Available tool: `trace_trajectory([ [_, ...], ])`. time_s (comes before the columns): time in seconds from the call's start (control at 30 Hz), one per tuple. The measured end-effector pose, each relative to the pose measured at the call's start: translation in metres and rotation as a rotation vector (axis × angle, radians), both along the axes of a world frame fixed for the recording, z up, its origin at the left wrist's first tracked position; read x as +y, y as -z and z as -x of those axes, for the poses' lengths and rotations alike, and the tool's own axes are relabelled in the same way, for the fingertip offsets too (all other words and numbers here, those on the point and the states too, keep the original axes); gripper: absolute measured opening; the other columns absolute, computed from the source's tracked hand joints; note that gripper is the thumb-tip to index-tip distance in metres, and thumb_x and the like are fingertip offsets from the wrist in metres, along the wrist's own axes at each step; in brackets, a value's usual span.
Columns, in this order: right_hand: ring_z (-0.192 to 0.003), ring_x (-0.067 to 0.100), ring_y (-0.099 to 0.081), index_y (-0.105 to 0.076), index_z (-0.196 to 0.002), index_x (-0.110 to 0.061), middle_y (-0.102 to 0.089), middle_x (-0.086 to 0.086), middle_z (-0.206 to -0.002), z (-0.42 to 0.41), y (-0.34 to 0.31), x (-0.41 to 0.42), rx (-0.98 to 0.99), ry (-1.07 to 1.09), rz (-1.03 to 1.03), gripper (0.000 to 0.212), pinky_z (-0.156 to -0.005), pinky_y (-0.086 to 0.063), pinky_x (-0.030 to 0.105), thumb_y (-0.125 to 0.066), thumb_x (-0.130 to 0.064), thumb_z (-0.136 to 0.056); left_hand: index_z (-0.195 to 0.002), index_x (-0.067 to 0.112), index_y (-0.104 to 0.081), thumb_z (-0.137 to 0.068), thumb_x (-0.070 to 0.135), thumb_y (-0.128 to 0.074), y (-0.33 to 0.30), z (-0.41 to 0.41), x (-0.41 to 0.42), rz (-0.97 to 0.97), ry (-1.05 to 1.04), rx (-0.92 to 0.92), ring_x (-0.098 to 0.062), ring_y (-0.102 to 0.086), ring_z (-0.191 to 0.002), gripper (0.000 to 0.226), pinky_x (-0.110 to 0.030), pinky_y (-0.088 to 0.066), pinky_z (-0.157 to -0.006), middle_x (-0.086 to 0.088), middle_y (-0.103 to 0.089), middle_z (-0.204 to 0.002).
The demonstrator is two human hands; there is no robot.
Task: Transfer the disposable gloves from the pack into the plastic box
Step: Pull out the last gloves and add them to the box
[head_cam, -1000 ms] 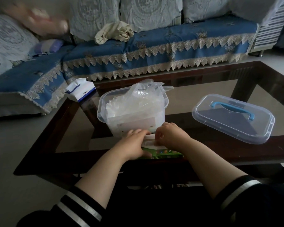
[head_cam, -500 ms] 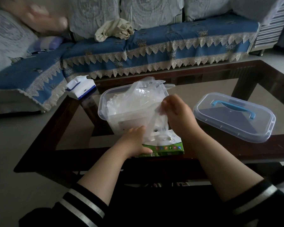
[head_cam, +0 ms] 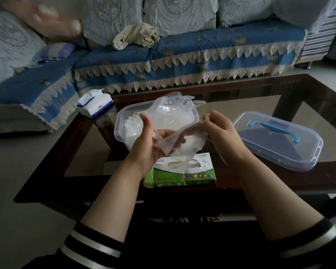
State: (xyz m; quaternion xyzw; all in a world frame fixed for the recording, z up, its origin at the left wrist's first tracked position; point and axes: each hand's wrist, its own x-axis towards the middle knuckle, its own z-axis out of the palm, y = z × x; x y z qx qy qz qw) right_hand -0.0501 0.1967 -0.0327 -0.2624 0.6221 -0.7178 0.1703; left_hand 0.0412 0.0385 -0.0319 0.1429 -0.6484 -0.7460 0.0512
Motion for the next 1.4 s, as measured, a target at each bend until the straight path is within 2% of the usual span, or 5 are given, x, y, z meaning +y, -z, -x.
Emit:
trace_trajectory([
  [0.17,-0.068,0.019,-0.065,-0.042,-0.072,-0.012,-0.062,-0.001,-0.061,0.003,0.0,0.003,0.035,-0.077,-0.044,0.028,-0.069,-0.05,0.032,-0.058,0.008,-0.083,-0.083,0.015,-0.076,-0.076,0.073,-0.031,-0.012,0.0,-0.005,0.166,0.022,-0.01,-0.015,-0.066,-0.09,0.074,-0.042,-0.043,-0.1,-0.003,-0.072,-0.085],
  [0.4,-0.079,0.024,-0.056,-0.047,-0.11,-0.019,-0.064,0.009,-0.095,0.003,0.002,0.003,0.098,-0.171,-0.128,0.038,-0.074,-0.05,0.035,-0.065,0.001,-0.085,-0.093,0.022,-0.068,-0.079,0.038,-0.073,-0.027,0.011,0.011,0.655,-0.029,-0.057,-0.009,-0.071,-0.085,0.022,-0.042,-0.053,-0.093,0.004,-0.076,-0.083],
  [0.83,-0.081,0.006,-0.06,-0.039,-0.136,-0.022,-0.057,-0.003,-0.085,0.027,0.004,0.008,-0.202,0.43,0.16,0.057,-0.078,-0.051,0.022,-0.067,-0.01,-0.087,-0.082,0.023,-0.041,-0.1,0.009,-0.046,-0.059,0.062,-0.048,0.796,-0.296,0.062,-0.002,-0.036,-0.041,0.024,-0.018,-0.03,-0.037,0.004,-0.071,-0.088],
  [1.17,-0.069,0.006,-0.053,-0.044,-0.125,-0.019,-0.056,-0.002,-0.081,0.031,0.017,-0.024,-0.149,0.523,0.058,0.041,-0.07,-0.049,0.021,-0.062,-0.011,-0.09,-0.115,0.015,-0.065,-0.104,0.011,-0.035,-0.023,0.078,-0.095,1.028,-0.374,-0.317,-0.014,-0.049,-0.1,0.032,-0.031,-0.041,-0.081,-0.004,-0.058,-0.128],
  [1.4,-0.067,0.007,-0.054,-0.048,-0.123,-0.018,-0.061,0.002,-0.081,0.026,0.019,-0.032,0.055,0.344,-0.183,0.036,-0.064,-0.047,0.02,-0.063,-0.018,-0.09,-0.129,0.019,-0.057,-0.087,0.069,-0.048,-0.02,0.073,-0.1,1.368,-0.11,-0.523,-0.025,-0.054,-0.113,0.065,-0.041,-0.046,-0.093,-0.005,-0.055,-0.13],
])
